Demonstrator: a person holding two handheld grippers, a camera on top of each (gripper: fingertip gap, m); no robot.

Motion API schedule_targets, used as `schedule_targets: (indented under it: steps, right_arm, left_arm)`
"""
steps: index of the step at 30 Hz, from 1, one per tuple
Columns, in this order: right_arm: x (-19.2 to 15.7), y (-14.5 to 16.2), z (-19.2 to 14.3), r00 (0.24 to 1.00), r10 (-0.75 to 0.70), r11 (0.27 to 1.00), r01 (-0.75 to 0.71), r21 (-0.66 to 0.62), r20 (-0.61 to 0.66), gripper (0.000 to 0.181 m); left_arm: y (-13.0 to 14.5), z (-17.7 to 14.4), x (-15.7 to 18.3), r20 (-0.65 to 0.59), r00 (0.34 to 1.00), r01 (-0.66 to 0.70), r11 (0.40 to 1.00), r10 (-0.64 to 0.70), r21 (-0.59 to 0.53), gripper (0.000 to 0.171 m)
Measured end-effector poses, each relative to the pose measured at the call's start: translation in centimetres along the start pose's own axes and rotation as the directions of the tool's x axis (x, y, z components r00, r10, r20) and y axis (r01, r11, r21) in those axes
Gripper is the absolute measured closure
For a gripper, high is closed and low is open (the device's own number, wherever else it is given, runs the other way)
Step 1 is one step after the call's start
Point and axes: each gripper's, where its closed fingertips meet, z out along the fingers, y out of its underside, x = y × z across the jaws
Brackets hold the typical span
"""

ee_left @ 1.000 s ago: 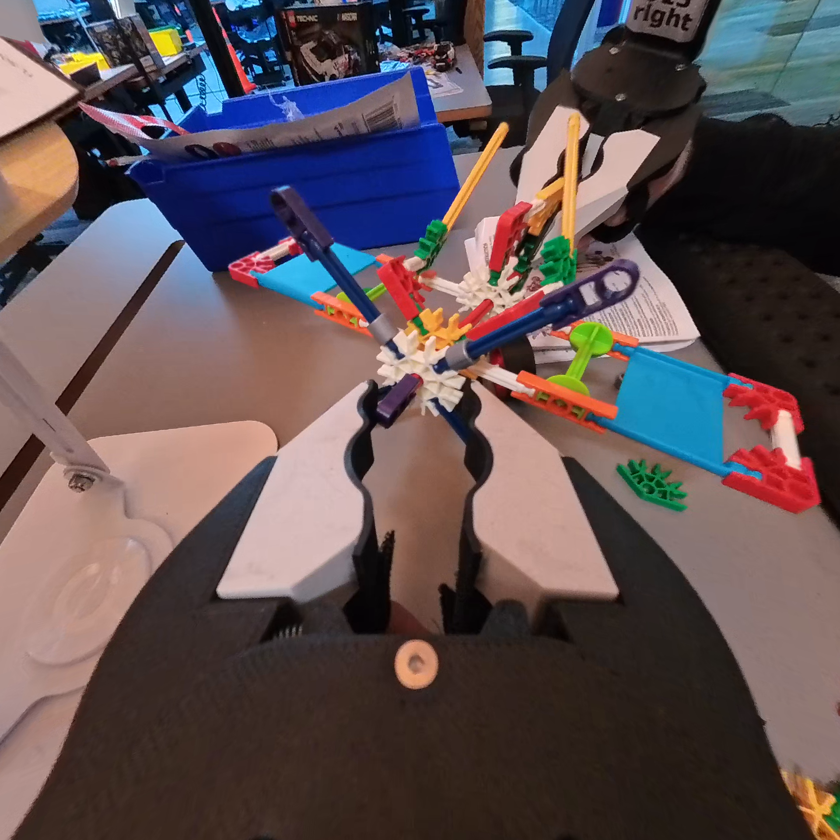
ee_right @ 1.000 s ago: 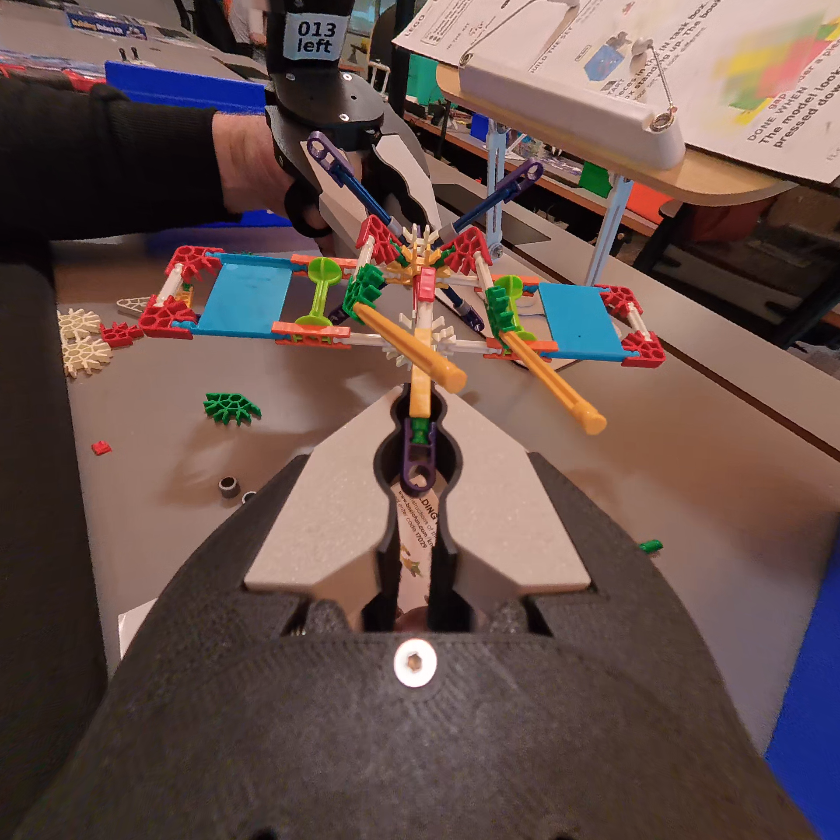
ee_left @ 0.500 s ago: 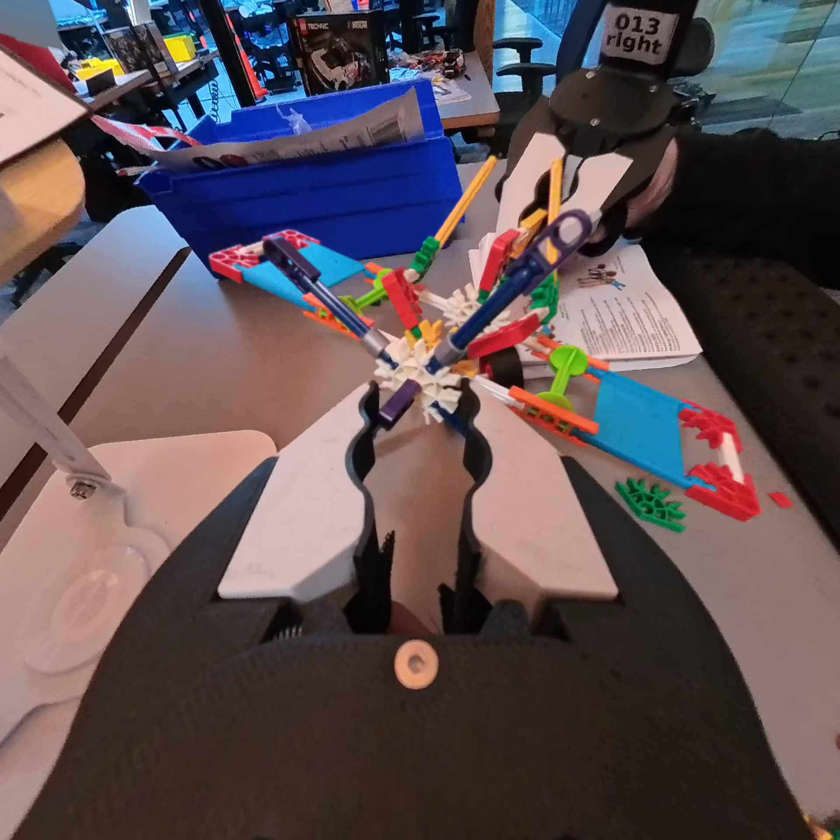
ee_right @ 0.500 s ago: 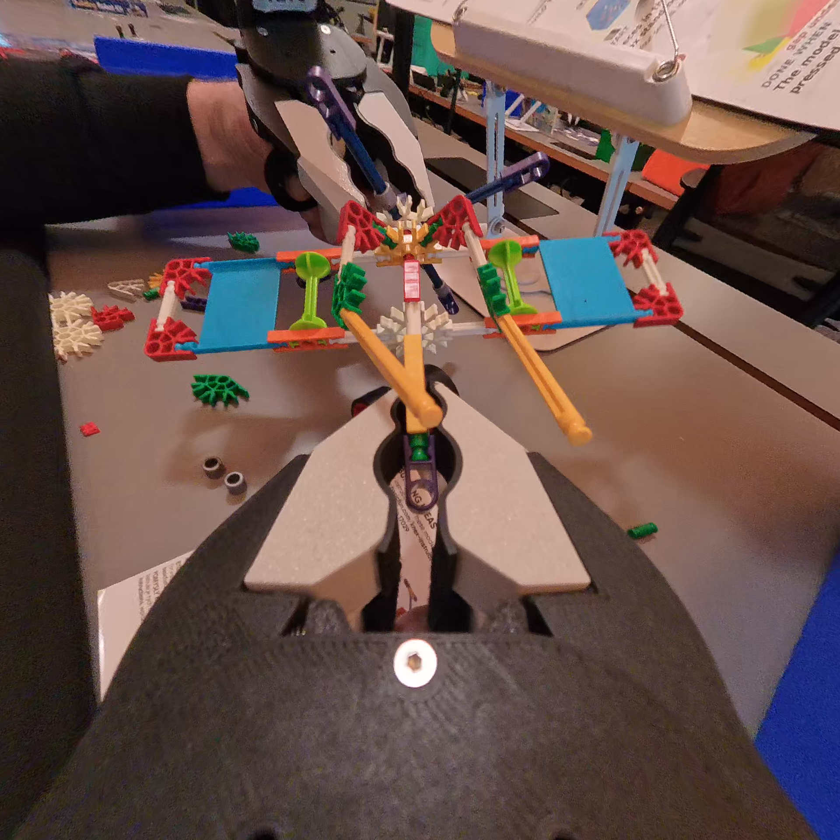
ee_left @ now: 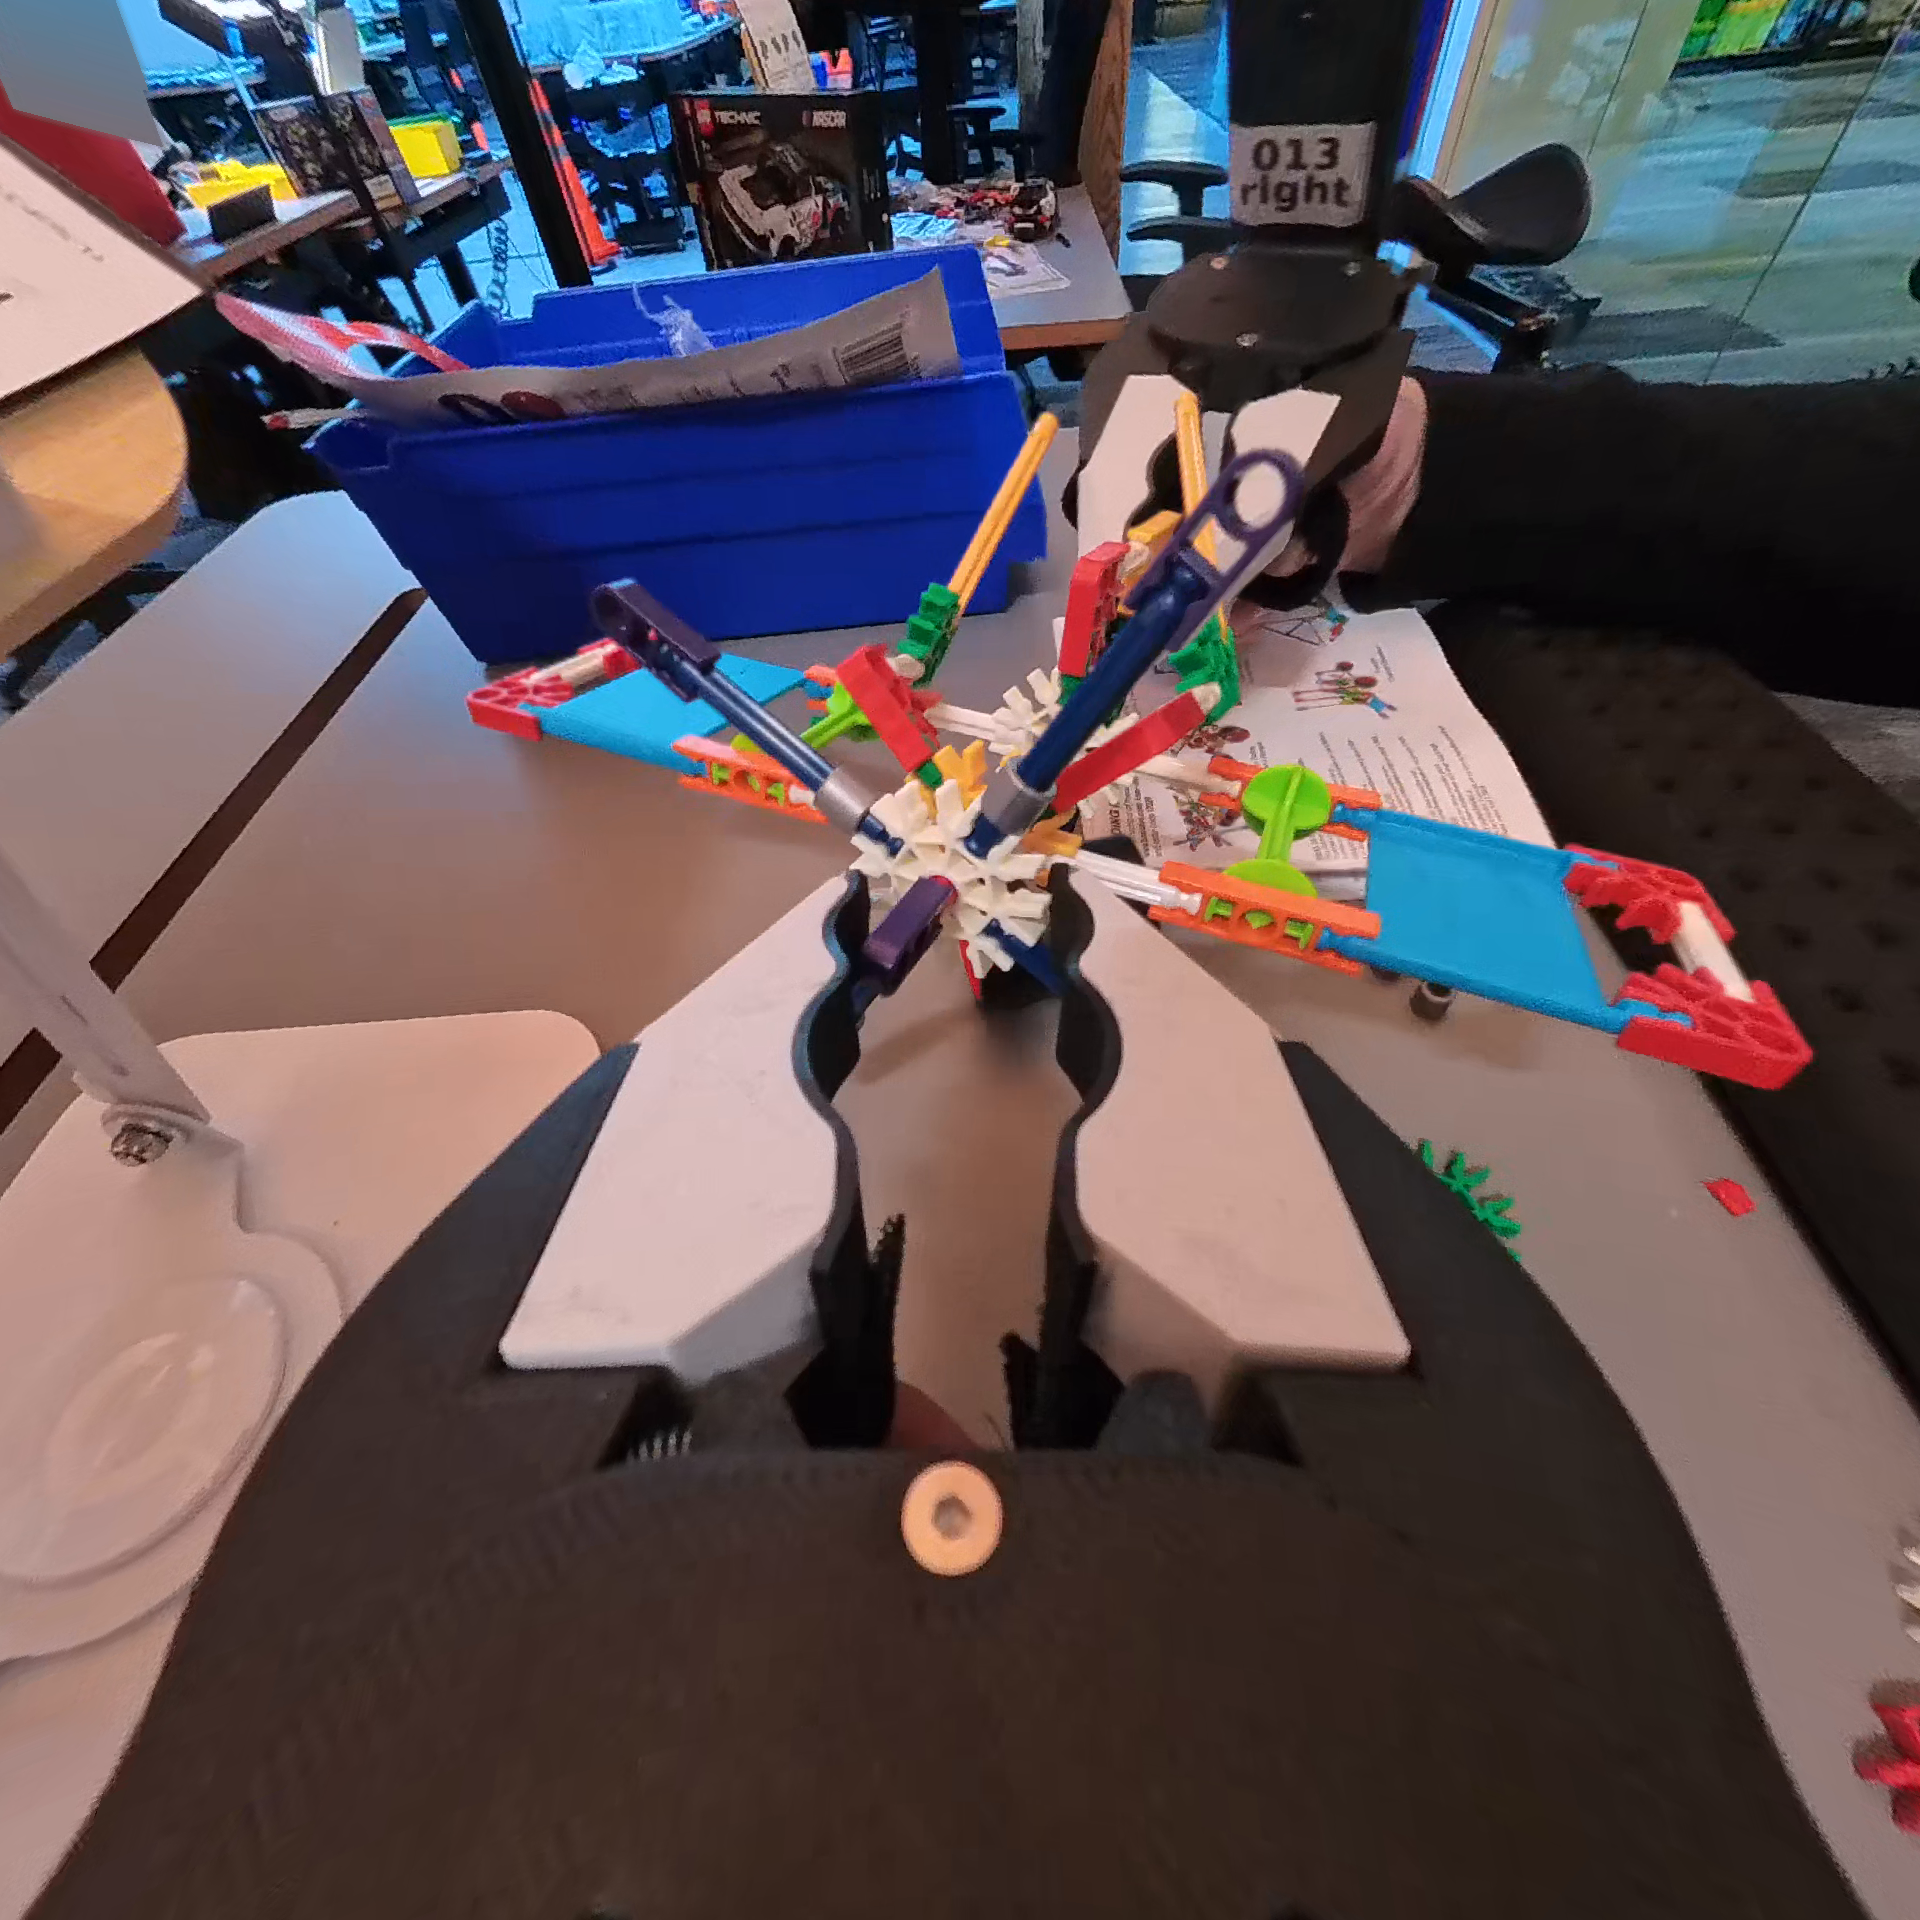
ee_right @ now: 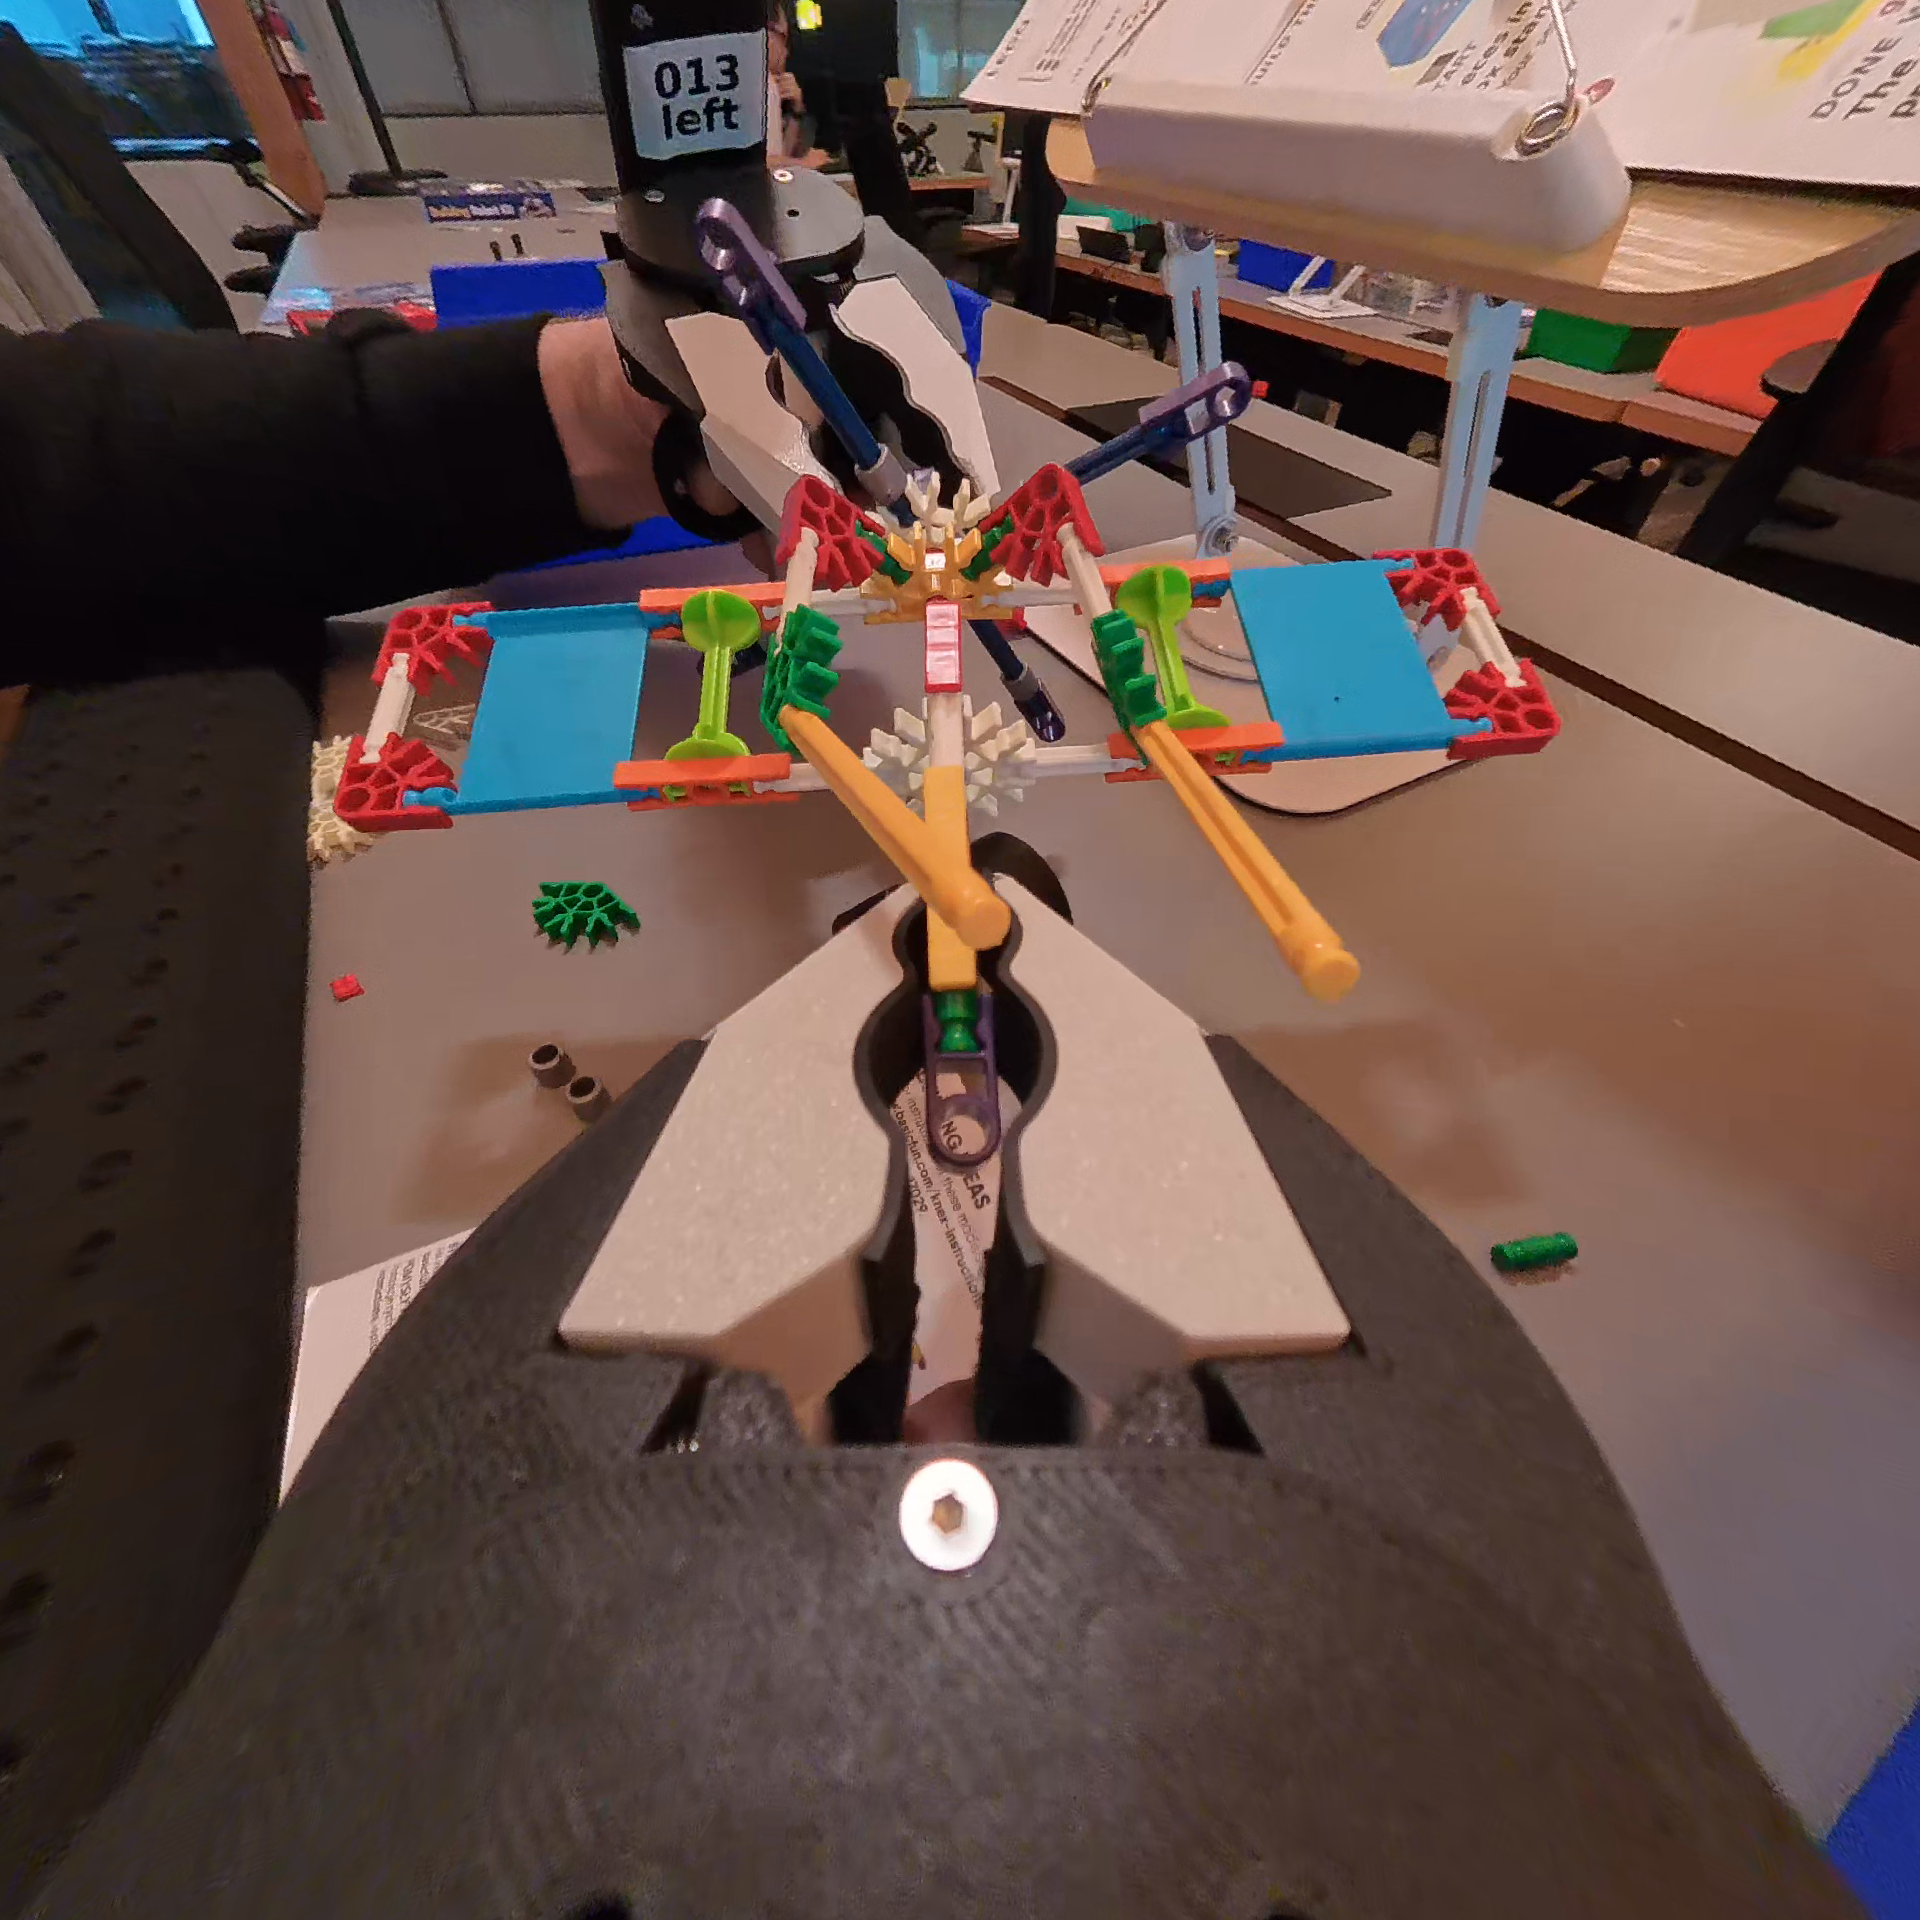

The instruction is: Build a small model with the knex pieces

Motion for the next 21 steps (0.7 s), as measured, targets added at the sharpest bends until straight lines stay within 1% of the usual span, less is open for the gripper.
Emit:
schedule_targets:
  steps: [6,10,12,16,18,20,21]
  right_arm:
    - [0.3,0.3,0.1,0.998,0.025,1.000,-0.025,-0.001,0.055,0.178]
    - [0.1,0.2,0.4,0.997,0.023,1.000,-0.023,-0.001,0.079,0.178]
    - [0.2,0.1,0.5,0.994,0.039,0.999,-0.040,0.005,0.099,0.178]
    - [0.5,-0.7,0.2,0.990,0.068,0.995,-0.075,0.058,0.122,0.179]
    - [0.6,-0.8,0.1,0.989,0.076,0.994,-0.085,0.068,0.130,0.179]
    - [0.6,-0.8,-0.1,0.987,0.076,0.993,-0.087,0.074,0.139,0.178]
    - [0.6,-0.9,-0.1,0.987,0.077,0.993,-0.089,0.080,0.144,0.179]
  left_arm:
    - [0.3,0.2,0.1,0.013,1.000,0.008,1.000,-0.008,-0.004,0.140]
    - [0.6,-0.1,-0.2,0.038,0.998,0.043,0.999,-0.043,0.021,0.138]
    - [0.6,-0.4,-0.4,0.063,0.995,0.072,0.997,-0.074,0.035,0.131]
    - [1.8,-0.8,-0.9,0.142,0.984,0.112,0.994,-0.110,-0.005,0.113]
    - [2.0,-1.3,-1.1,0.184,0.972,0.152,0.988,-0.148,-0.010,0.109]
    - [2.8,-2.2,-1.1,0.246,0.955,0.184,0.982,-0.169,-0.043,0.107]
    - [3.2,-2.6,-0.6,0.254,0.953,0.184,0.981,-0.162,-0.064,0.106]
